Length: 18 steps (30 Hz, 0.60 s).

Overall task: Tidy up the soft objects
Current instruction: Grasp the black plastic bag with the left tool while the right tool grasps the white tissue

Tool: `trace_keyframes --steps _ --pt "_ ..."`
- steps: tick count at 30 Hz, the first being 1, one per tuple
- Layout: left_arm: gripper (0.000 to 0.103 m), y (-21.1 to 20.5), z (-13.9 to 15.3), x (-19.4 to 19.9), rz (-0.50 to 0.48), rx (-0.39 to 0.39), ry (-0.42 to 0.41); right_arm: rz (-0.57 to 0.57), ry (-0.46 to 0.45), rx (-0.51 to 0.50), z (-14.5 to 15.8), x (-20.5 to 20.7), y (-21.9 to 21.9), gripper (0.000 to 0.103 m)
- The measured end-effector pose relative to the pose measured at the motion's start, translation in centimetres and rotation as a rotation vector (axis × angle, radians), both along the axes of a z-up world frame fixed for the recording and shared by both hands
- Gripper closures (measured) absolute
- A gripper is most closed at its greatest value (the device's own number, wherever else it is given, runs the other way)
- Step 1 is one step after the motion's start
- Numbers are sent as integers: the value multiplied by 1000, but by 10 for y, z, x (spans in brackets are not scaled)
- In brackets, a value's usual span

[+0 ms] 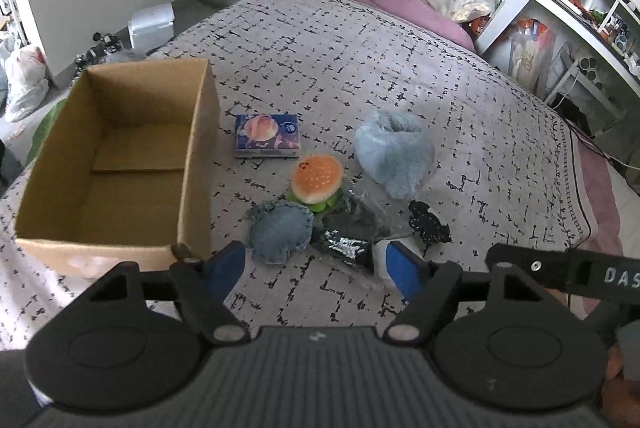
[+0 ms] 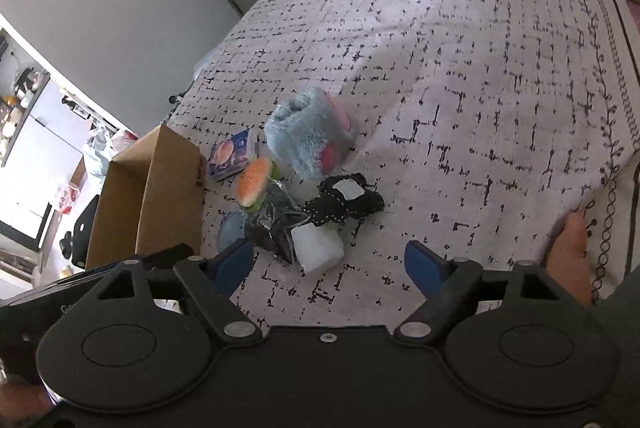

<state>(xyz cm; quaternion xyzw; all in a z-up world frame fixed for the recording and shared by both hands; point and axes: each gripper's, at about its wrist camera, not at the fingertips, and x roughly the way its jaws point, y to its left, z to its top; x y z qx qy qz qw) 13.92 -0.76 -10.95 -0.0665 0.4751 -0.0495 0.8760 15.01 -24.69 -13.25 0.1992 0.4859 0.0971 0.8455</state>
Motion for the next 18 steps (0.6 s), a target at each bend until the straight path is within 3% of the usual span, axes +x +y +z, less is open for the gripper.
trace_keyframes --steps 4,10,18 --pt "31 -5 -9 10 -26 3 13 -51 24 36 -8 4 -5 23" --pt "32 -10 -19 25 -46 -33 40 -87 67 62 -21 11 -3 33" --pt "32 -6 -37 51 19 -189 126 -114 116 91 -34 20 0 37"
